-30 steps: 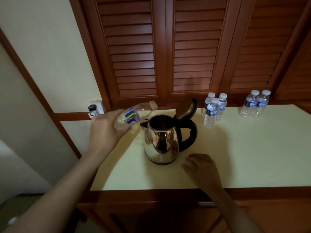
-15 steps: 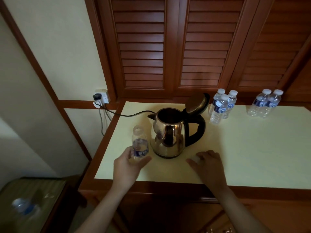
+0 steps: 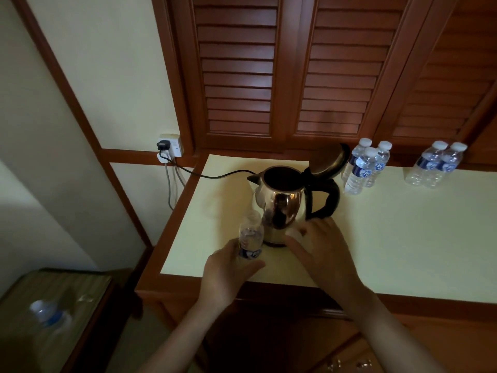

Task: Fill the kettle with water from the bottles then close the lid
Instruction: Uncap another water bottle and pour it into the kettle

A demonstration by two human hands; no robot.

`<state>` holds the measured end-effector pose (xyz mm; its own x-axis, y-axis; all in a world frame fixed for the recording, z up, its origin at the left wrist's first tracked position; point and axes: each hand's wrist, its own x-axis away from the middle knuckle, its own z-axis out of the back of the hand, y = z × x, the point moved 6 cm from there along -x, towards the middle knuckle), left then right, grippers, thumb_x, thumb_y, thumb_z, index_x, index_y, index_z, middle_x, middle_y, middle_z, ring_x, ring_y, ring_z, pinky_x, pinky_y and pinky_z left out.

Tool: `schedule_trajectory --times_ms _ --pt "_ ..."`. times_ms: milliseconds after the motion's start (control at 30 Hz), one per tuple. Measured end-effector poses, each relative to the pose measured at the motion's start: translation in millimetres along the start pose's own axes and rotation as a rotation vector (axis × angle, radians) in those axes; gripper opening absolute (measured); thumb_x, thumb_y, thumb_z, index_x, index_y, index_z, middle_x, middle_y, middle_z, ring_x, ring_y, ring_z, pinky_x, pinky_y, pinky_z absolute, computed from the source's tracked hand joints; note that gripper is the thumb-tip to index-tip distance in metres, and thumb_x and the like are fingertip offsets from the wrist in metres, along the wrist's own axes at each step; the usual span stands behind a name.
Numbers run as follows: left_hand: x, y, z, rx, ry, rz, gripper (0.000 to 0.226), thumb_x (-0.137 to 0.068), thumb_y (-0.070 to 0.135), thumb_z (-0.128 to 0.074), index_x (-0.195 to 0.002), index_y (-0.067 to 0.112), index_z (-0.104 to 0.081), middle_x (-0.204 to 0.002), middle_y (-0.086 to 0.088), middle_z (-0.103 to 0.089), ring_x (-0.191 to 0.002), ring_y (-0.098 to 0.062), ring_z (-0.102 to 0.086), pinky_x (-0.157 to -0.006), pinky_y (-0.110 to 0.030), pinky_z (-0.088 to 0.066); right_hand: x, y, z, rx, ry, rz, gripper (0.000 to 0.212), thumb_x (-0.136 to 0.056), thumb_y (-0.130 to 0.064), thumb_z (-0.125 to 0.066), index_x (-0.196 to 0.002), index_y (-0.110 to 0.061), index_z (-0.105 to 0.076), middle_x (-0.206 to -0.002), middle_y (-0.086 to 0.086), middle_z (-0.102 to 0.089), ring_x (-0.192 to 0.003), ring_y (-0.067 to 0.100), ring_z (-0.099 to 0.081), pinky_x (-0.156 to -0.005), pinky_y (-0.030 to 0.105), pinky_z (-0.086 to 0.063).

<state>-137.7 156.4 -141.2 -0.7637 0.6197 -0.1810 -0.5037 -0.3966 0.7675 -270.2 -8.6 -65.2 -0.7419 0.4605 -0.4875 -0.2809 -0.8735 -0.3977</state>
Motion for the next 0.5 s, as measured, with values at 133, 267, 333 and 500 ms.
schedule_trajectory --times_ms 133,267,333,500 --pt "-1 -2 -3 0.007 -0.051 0.028 0.055 -0.076 0.057 -0.079 -0.119 0.029 -0.06 -0.101 0.018 -0.071 -0.091 -0.002 -0.067 -0.073 -0.017 -0.051 -38 -45 8 -0.148 -0.129 0.164 0.039 -0.095 -0.048 -0.055 -0.119 -0.019 -0.063 -0.111 -0.007 -0.058 -0.106 0.011 -0.044 -0.087 0.024 -0.034" --pt "-2 -1 -2 0.033 -0.067 0.027 0.053 -0.078 0.055 -0.079 -0.119 0.026 -0.059 -0.098 0.015 -0.069 -0.086 -0.005 -0.065 -0.075 -0.027 -0.054 -55 -71 0 -0.173 -0.285 0.278 0.04 -0.096 -0.034 -0.06 -0.131 -0.017 -0.06 -0.122 -0.003 -0.06 -0.107 0.009 -0.042 -0.091 0.025 -0.034" --pt "-1 -2 -2 0.063 -0.074 0.022 0.052 -0.078 0.054 -0.079 -0.118 0.027 -0.06 -0.097 0.015 -0.069 -0.084 -0.004 -0.065 -0.076 -0.03 -0.055 -58 -77 -2 -0.202 -0.358 0.284 0.037 -0.096 -0.03 -0.061 -0.132 -0.021 -0.06 -0.125 -0.006 -0.059 -0.106 0.003 -0.039 -0.092 0.023 -0.034" --pt "-2 -6 -2 0.116 -0.088 0.005 0.048 -0.077 0.05 -0.082 -0.113 0.025 -0.062 -0.097 0.01 -0.073 -0.084 -0.004 -0.067 -0.076 -0.037 -0.056 -61 -79 0 -0.203 -0.54 0.265 0.035 -0.097 -0.016 -0.059 -0.129 -0.03 -0.062 -0.131 -0.006 -0.059 -0.119 0.008 -0.047 -0.095 0.017 -0.036"
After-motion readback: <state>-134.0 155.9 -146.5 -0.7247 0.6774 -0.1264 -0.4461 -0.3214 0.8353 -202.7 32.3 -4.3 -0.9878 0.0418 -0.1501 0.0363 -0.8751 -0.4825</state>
